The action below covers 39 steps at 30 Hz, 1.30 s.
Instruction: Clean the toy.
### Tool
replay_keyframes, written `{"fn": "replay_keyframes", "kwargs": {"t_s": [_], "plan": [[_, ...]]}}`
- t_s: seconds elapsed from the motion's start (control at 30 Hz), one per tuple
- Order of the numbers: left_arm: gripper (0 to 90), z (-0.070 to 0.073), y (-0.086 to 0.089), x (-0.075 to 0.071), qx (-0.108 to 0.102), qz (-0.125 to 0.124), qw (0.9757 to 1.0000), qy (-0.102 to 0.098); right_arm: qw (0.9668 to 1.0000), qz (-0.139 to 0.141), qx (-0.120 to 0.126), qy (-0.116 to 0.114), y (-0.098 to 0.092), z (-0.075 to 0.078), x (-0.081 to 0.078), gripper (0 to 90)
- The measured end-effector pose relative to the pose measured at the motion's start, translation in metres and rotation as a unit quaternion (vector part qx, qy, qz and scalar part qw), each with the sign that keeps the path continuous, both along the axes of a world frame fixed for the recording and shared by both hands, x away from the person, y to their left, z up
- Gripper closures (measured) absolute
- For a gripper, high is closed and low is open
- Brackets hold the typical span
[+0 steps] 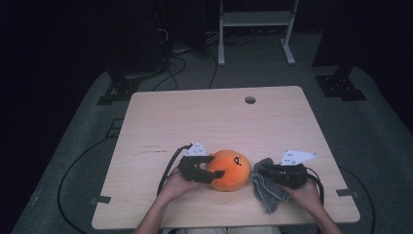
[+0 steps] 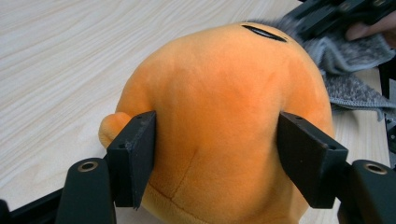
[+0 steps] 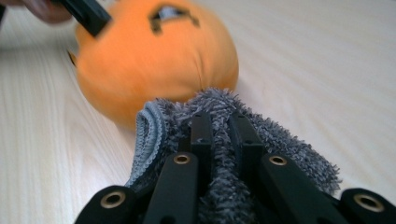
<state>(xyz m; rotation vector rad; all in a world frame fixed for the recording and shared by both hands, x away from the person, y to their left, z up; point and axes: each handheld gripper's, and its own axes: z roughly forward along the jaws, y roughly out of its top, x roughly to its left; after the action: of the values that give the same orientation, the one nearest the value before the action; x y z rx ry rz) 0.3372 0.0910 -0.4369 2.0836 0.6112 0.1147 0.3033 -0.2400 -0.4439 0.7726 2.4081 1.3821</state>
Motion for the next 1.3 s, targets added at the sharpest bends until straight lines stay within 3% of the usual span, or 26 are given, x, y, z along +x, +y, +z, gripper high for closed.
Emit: {"fn": "replay_keyframes", "kwargs": {"t_s": [0.13, 0.17, 0.27, 0.37, 0.4, 0.5, 0.57, 0.6, 0.67, 0.8, 0.83, 0.87, 0.97, 1.1, 1.13, 1.17, 1.23, 1.27, 1.3], "plan": [[30.6, 0.001, -0.003, 0.0, -0.002, 0.006, 1.0, 0.0, 0.9996, 0.017, 0.011, -0.02, 0.01, 0.011, -0.007, 81.2], [30.6, 0.001, -0.004, -0.001, 0.001, 0.004, 1.0, -0.003, 0.9986, 0.035, 0.018, -0.035, 0.022, 0.019, -0.011, 81.2], [30.4, 0.003, -0.008, -0.003, 0.005, 0.005, 0.9999, -0.008, 0.9971, 0.053, 0.023, -0.05, 0.036, 0.027, -0.014, 81.2], [29.1, 0.004, -0.009, -0.004, 0.002, -0.001, 1.0, -0.01, 0.9952, 0.069, 0.002, -0.069, 0.054, 0.034, -0.012, 81.2], [24.1, 0.005, -0.008, -0.004, -0.001, -0.01, 0.9999, -0.005, 0.9952, 0.072, -0.02, -0.063, 0.059, 0.031, -0.008, 81.2], [16.7, 0.011, 0.001, 0.0, -0.018, -0.051, 0.9984, 0.019, 0.995, 0.074, -0.023, -0.063, 0.059, 0.027, -0.006, 81.2], [18.6, 0.013, 0.006, 0.001, -0.038, -0.064, 0.9969, 0.026, 0.9954, 0.069, -0.021, -0.063, 0.054, 0.024, -0.006, 81.2], [30.0, 0.015, 0.01, 0.001, -0.045, -0.073, 0.9962, 0.017, 0.996, 0.063, -0.022, -0.06, 0.048, 0.021, -0.006, 81.2], [40.7, 0.015, 0.009, 0.0, -0.044, -0.068, 0.9967, 0.006, 0.997, 0.053, -0.018, -0.054, 0.039, 0.018, -0.005, 81.1], [44.8, 0.014, -0.003, -0.004, -0.016, -0.054, 0.9981, -0.025, 0.9981, 0.036, -0.026, -0.042, 0.028, 0.013, -0.004, 80.9], [44.8, 0.014, -0.005, -0.005, -0.019, -0.052, 0.998, -0.03, 0.9981, 0.03, -0.036, -0.04, 0.024, 0.012, -0.004, 80.9], [45.1, 0.015, -0.008, -0.007, -0.007, -0.048, 0.998, -0.041, 0.9978, 0.016, -0.055, -0.035, 0.016, 0.011, -0.006, 81.0], [45.3, 0.014, -0.01, -0.006, -0.009, -0.043, 0.9982, -0.042, 0.9978, 0.012, -0.05, -0.041, 0.011, 0.013, -0.01, 81.0], [45.3, 0.013, -0.012, -0.004, -0.013, -0.032, 0.9987, -0.038, 0.9958, 0.05, -0.022, -0.073, 0.026, 0.028, -0.021, 81.0], [44.8, 0.014, -0.012, -0.003, -0.008, -0.033, 0.9987, -0.038, 0.9953, 0.059, -0.021, -0.074, 0.033, 0.03, -0.02, 81.0], [36.2, 0.02, -0.008, -0.005, -0.003, -0.035, 0.9987, -0.037, 0.9941, 0.067, -0.042, -0.074, 0.046, 0.029, -0.016, 81.1], [24.7, 0.024, -0.004, -0.005, -0.002, -0.031, 0.9988, -0.037, 0.9937, 0.068, -0.052, -0.072, 0.051, 0.027, -0.012, 81.1], [24.7, 0.026, 0.0, -0.006, -0.002, -0.03, 0.9989, -0.035, 0.9942, 0.067, -0.049, -0.068, 0.054, 0.024, -0.01, 81.2], [29.8, 0.026, 0.006, -0.006, -0.003, -0.05, 0.9983, -0.03, 0.995, 0.066, -0.037, -0.065, 0.057, 0.02, -0.007, 81.2]]}}
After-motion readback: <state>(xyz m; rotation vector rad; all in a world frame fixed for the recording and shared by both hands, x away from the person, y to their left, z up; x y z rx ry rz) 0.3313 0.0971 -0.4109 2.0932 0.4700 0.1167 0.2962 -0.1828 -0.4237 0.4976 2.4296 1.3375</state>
